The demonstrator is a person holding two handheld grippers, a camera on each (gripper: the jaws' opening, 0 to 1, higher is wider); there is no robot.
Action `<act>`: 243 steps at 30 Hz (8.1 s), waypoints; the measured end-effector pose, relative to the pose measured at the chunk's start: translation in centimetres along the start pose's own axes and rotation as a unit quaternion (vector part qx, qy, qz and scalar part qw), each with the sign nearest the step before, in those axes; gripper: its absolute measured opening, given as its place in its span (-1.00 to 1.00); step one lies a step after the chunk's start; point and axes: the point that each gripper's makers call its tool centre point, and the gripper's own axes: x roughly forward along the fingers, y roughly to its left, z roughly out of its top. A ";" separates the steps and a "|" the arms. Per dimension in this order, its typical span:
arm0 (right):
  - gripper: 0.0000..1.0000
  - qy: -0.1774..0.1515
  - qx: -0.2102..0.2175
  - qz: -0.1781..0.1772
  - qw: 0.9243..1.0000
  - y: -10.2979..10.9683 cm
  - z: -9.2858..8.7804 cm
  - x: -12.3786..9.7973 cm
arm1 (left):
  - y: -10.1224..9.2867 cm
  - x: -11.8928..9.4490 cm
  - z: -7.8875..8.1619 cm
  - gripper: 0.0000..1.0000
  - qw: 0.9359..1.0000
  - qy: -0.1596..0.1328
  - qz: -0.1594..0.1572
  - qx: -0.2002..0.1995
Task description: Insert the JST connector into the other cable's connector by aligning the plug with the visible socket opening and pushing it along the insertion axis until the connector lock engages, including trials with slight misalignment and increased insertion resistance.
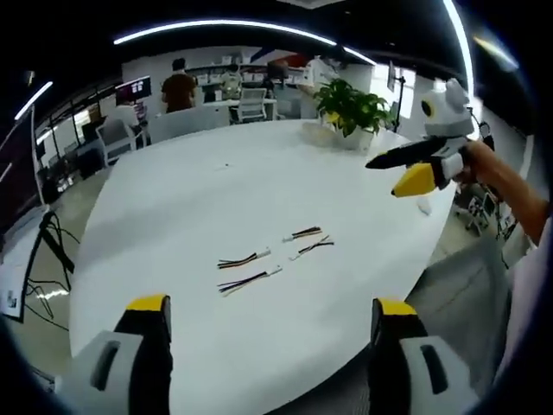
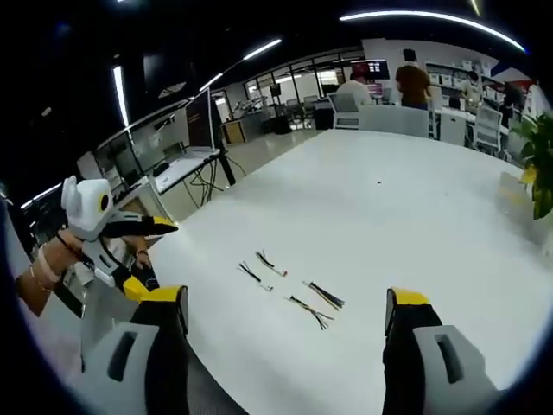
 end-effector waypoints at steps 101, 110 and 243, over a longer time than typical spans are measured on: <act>0.46 0.035 -0.008 -0.046 0.998 -0.1 -6.7 -0.3 | -0.3 -1.1 -1.4 0.81 1.000 -0.002 0.001 -0.014; 0.17 -0.012 -0.071 -0.056 0.996 -2.2 -5.3 -0.5 | -0.1 0.0 -0.1 0.84 1.000 -0.014 -0.004 -0.007; -0.86 0.042 -0.265 0.167 0.949 -3.9 -6.6 15.5 | 0.5 17.6 1.0 -0.93 0.938 -0.028 -0.220 0.266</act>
